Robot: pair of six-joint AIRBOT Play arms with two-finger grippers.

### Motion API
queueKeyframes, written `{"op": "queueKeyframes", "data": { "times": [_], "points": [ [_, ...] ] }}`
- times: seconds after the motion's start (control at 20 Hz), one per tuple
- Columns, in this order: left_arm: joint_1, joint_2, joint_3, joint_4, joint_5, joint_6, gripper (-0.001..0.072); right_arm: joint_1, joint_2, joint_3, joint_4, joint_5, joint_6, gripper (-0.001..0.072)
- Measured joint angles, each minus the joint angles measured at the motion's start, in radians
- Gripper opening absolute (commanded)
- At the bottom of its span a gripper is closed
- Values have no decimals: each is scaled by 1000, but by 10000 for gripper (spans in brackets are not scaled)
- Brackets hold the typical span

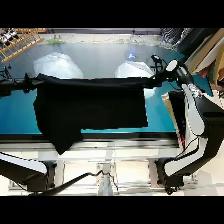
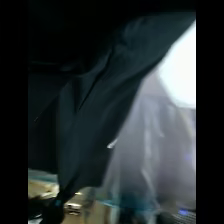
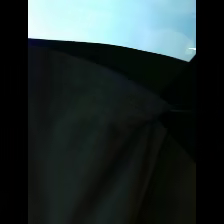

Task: Fold the clothes and pants, and hang the long-sleeved shirts on hangers.

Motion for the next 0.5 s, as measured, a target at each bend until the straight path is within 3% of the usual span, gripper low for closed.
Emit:
{"op": "queueKeyframes", "data": {
  "times": [0.05,0.1,0.15,0.2,0.5],
  "points": [
    [1,-4,0,18,-24,-10,19,0,-2,-6,0,19,8,117],
    [3,-8,1,40,-43,-27,200,0,-3,-10,-1,35,8,259],
    [4,-10,2,68,-61,-41,468,0,-3,-13,0,51,14,336],
    [5,-11,2,100,-83,-58,522,-1,-3,-14,0,63,15,357],
    [80,49,-24,379,-259,-167,482,-80,59,-90,-16,214,10,361]
  ]
}}
